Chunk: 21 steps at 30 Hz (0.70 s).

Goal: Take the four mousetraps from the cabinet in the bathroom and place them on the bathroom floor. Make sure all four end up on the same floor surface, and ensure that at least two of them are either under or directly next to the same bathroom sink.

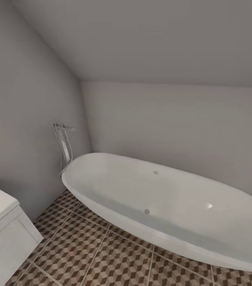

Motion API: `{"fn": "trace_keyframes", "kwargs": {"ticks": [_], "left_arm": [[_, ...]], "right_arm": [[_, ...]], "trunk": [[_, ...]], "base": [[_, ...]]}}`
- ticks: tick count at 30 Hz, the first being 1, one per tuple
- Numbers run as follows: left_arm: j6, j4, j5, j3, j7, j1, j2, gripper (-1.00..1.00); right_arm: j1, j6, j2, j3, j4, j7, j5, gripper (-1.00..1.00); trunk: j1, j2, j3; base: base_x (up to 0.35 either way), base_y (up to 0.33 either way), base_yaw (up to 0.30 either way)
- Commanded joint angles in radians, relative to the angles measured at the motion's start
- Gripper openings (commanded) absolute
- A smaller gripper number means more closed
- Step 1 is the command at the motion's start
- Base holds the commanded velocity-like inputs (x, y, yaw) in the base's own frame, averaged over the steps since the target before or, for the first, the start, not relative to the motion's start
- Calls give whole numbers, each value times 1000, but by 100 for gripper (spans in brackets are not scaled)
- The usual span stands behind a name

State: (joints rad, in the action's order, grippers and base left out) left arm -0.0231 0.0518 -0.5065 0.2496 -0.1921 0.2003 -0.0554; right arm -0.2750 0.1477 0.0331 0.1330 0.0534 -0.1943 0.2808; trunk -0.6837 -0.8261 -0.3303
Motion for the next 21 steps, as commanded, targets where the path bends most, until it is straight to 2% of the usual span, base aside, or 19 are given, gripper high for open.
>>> {"fn": "trace_keyframes", "kwargs": {"ticks": [1,21], "left_arm": [[-3,0,-7,9,-2,1,0,100],[-3,1,-7,9,-2,1,0,100]], "right_arm": [[-2,7,0,8,5,-6,10,100],[-1,7,0,9,5,-5,11,100]], "trunk": [[0,-1,-1],[0,-1,-1]], "base": [[0,0,-226],[0,0,-213]]}}
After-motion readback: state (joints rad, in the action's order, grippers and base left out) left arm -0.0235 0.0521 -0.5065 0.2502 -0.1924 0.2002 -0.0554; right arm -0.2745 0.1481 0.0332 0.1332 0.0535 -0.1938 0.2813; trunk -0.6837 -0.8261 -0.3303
